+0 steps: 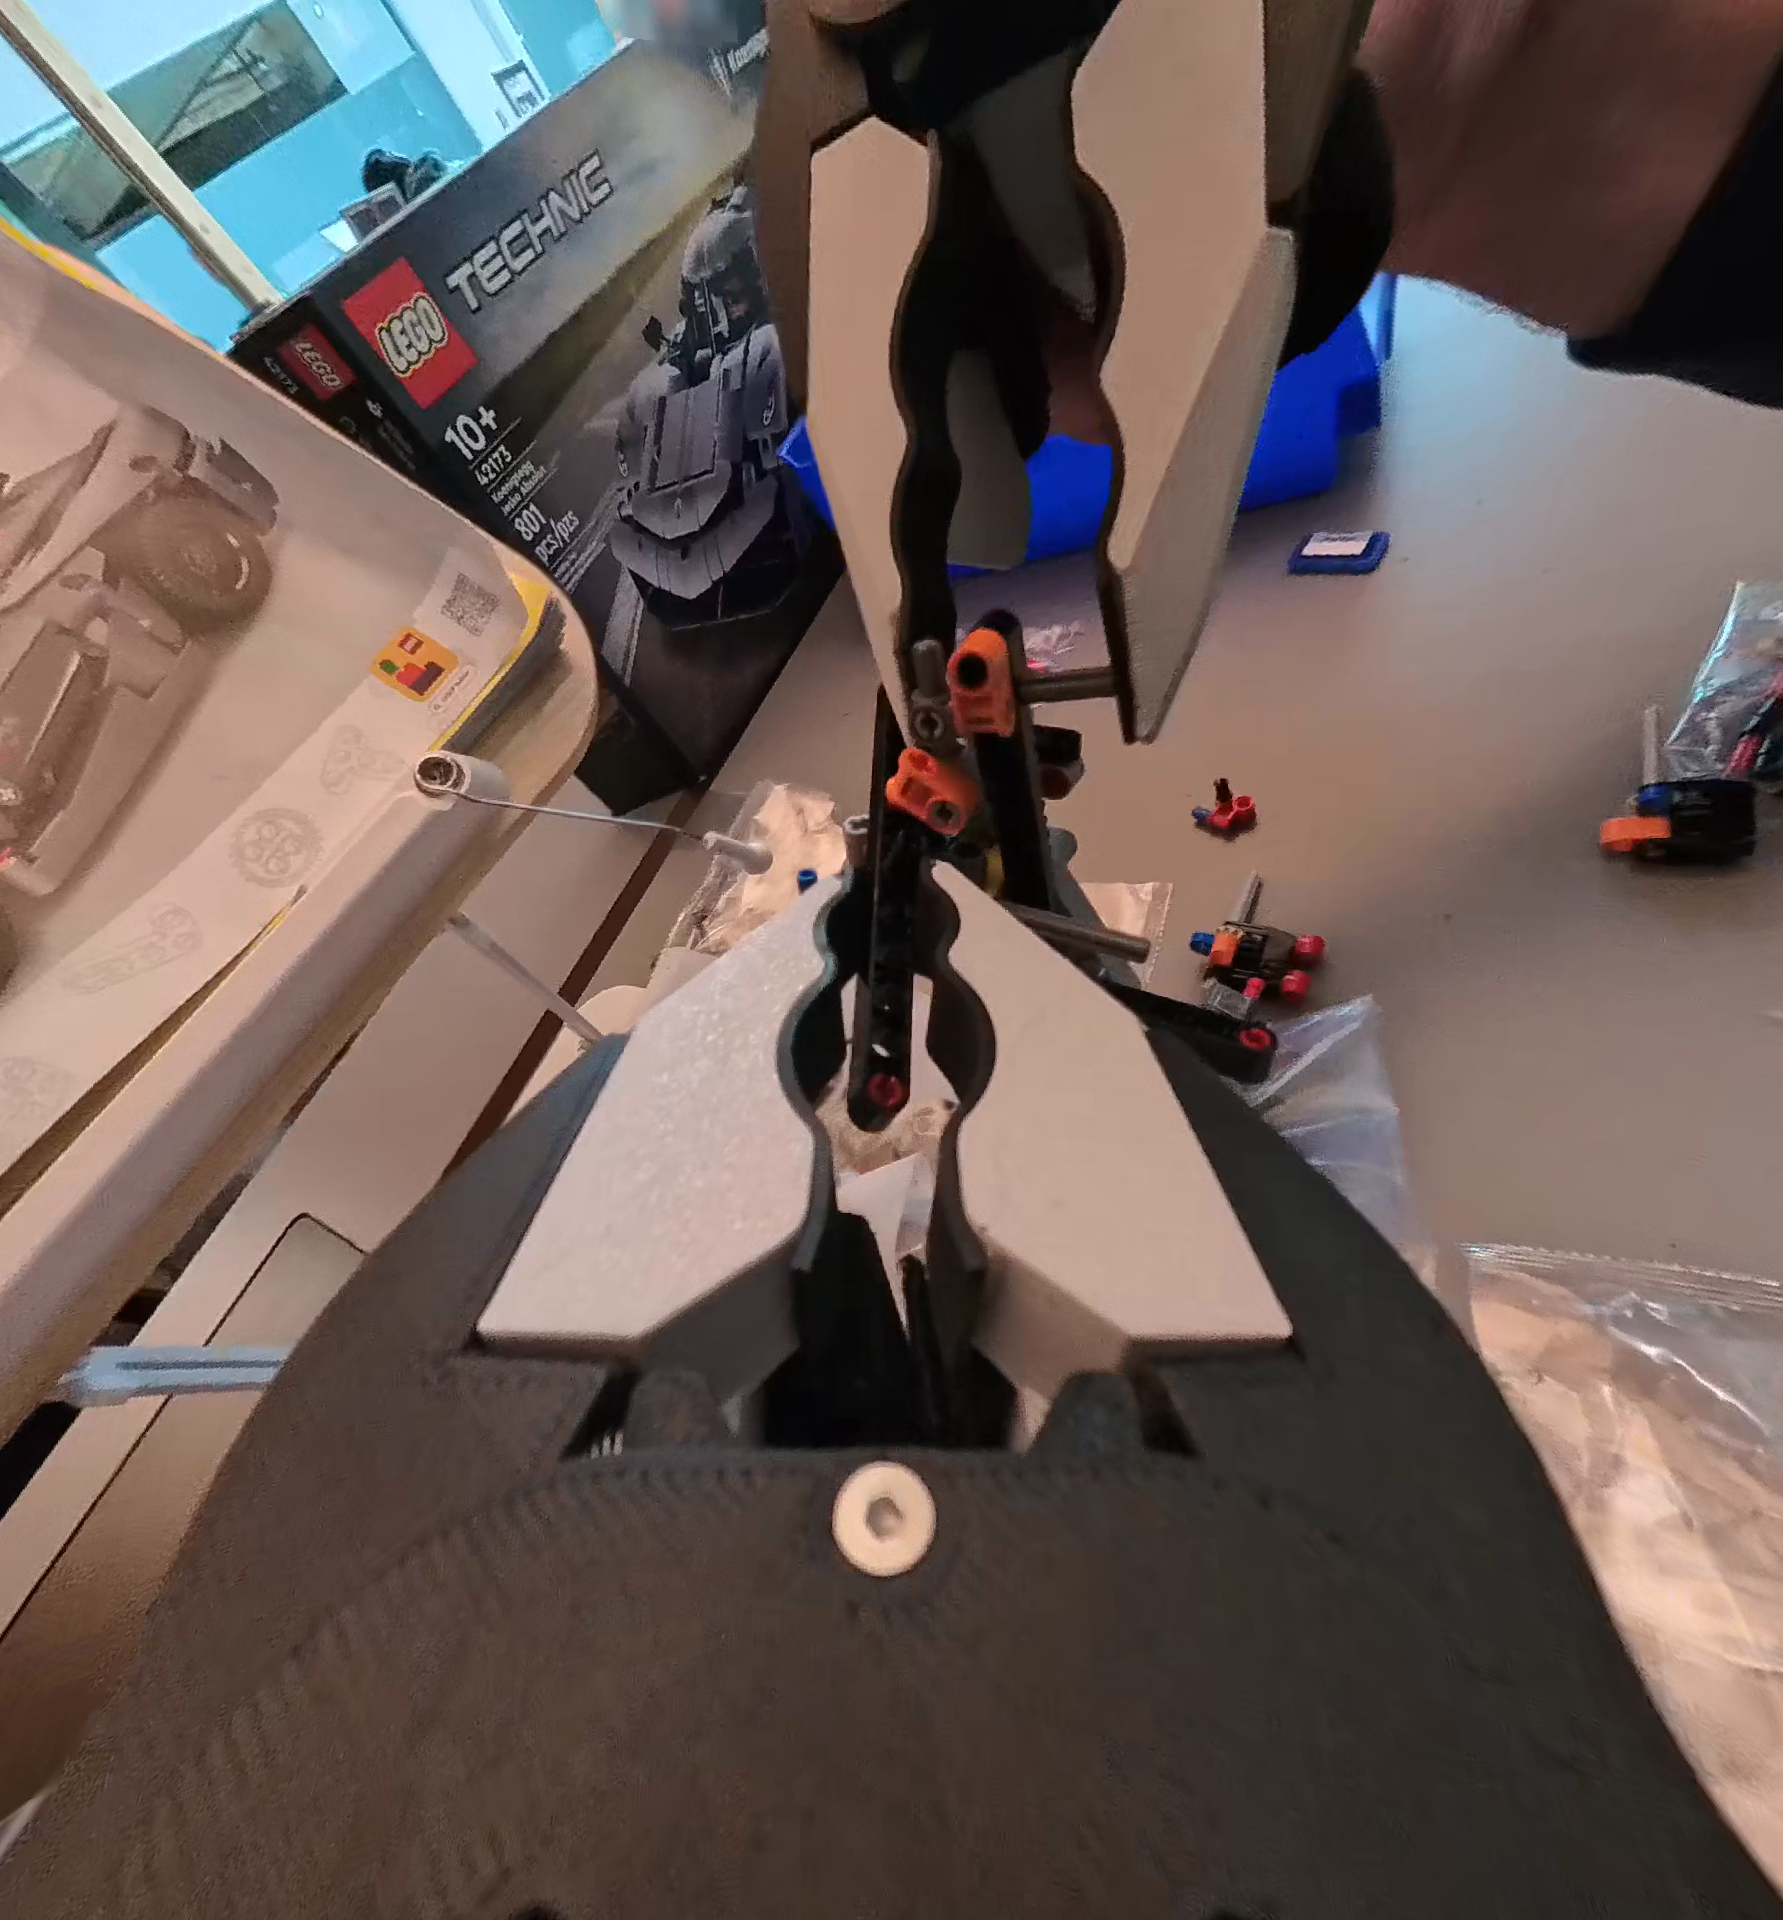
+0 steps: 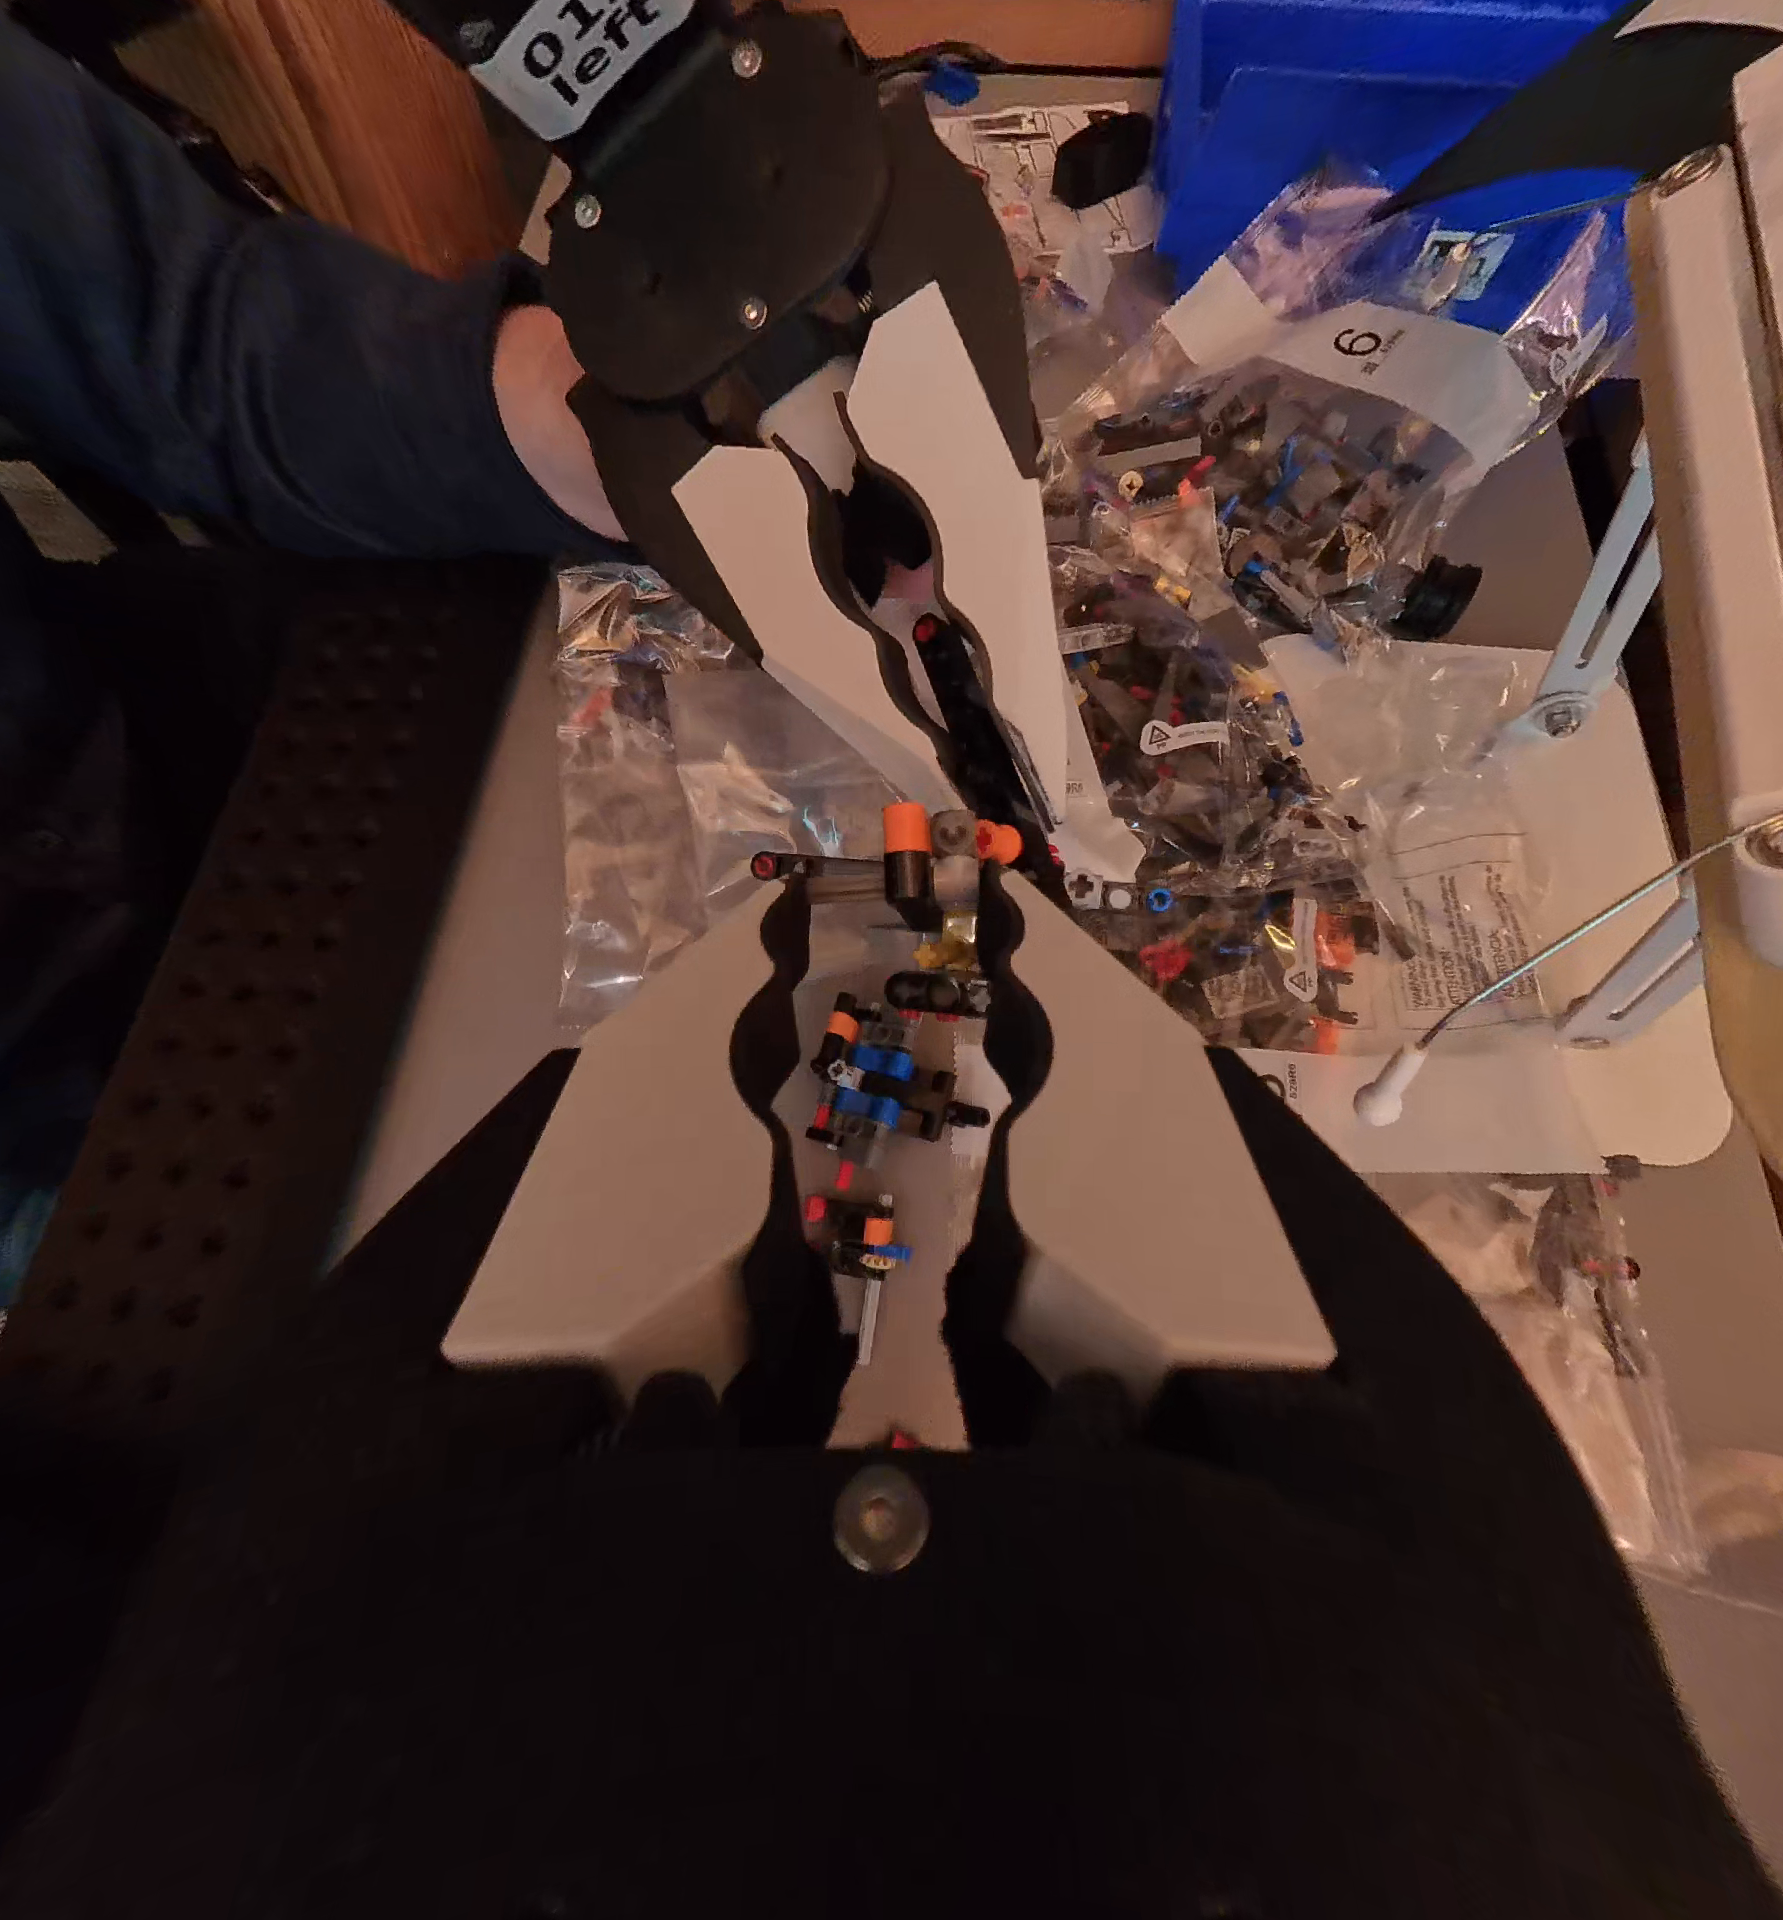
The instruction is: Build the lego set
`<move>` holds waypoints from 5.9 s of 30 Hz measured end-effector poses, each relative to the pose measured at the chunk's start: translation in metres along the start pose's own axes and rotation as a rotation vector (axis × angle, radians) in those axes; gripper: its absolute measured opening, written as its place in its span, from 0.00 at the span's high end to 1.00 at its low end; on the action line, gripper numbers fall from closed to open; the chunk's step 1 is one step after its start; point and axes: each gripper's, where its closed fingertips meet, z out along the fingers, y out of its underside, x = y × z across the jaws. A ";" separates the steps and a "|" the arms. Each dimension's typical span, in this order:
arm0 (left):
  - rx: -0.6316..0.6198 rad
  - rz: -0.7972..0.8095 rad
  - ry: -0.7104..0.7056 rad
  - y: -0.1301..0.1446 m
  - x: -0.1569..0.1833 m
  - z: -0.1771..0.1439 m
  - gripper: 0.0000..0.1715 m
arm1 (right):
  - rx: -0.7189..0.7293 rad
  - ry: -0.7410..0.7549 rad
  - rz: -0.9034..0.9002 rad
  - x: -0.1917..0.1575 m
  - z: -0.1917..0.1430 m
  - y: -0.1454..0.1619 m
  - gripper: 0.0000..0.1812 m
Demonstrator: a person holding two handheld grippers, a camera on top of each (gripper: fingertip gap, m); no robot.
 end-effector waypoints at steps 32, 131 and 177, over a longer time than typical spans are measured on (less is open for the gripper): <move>-0.043 0.049 -0.189 0.006 -0.029 -0.010 0.96 | 0.077 0.052 0.327 0.041 0.014 -0.009 0.87; 0.027 0.125 0.185 0.001 0.020 -0.026 0.95 | -0.139 -0.006 -0.023 -0.009 0.021 0.010 0.93; 0.187 -0.361 0.315 -0.011 0.003 -0.027 0.73 | -0.131 0.218 -0.197 0.010 0.007 -0.001 0.98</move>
